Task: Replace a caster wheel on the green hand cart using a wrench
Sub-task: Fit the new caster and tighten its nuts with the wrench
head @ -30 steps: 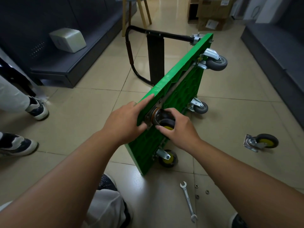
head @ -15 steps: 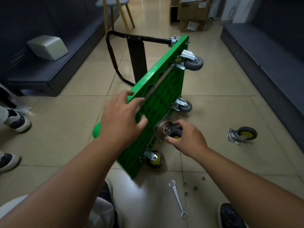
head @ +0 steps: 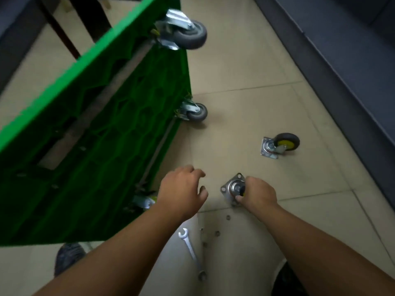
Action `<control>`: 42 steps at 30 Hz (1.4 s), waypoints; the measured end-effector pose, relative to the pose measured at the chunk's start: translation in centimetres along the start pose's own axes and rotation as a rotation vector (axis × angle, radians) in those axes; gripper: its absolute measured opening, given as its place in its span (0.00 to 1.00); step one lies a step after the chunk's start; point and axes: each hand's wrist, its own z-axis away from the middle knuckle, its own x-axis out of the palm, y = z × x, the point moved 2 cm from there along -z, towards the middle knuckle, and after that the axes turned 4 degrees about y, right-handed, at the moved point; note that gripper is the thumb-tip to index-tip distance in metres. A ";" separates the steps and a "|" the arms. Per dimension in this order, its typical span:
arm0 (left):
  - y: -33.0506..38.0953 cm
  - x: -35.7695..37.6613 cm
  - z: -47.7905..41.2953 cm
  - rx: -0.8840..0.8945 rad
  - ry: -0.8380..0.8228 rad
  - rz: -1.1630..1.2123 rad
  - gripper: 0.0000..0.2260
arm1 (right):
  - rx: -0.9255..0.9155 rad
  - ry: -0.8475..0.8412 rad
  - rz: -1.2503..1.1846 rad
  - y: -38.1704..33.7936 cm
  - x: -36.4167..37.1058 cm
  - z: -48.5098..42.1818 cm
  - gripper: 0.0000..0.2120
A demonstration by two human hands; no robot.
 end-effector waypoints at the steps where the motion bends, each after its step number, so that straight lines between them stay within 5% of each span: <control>1: 0.8 1.6 -1.0 0.005 -0.037 0.005 0.19 | 0.012 -0.006 0.017 1.1 0.6 -1.0 0.18; 20: 7.3 14.3 -7.6 0.006 -0.311 0.045 0.20 | 0.056 -0.052 0.121 8.6 3.7 -10.6 0.21; 25: 5.7 14.3 -7.1 -0.028 -0.333 0.047 0.19 | -0.026 0.526 -0.176 10.8 -2.7 -17.0 0.36; 28: 4.4 14.2 -6.6 -0.049 -0.339 0.034 0.19 | -0.114 0.271 -0.023 13.5 -3.0 -20.1 0.50; 33: 2.8 14.1 -5.9 -0.073 -0.326 0.001 0.19 | -0.051 0.272 -0.026 14.7 -1.0 -21.6 0.35; 42: 2.3 13.1 -4.8 -0.077 -0.271 0.006 0.19 | 0.095 0.216 -0.362 13.8 0.0 -20.2 0.31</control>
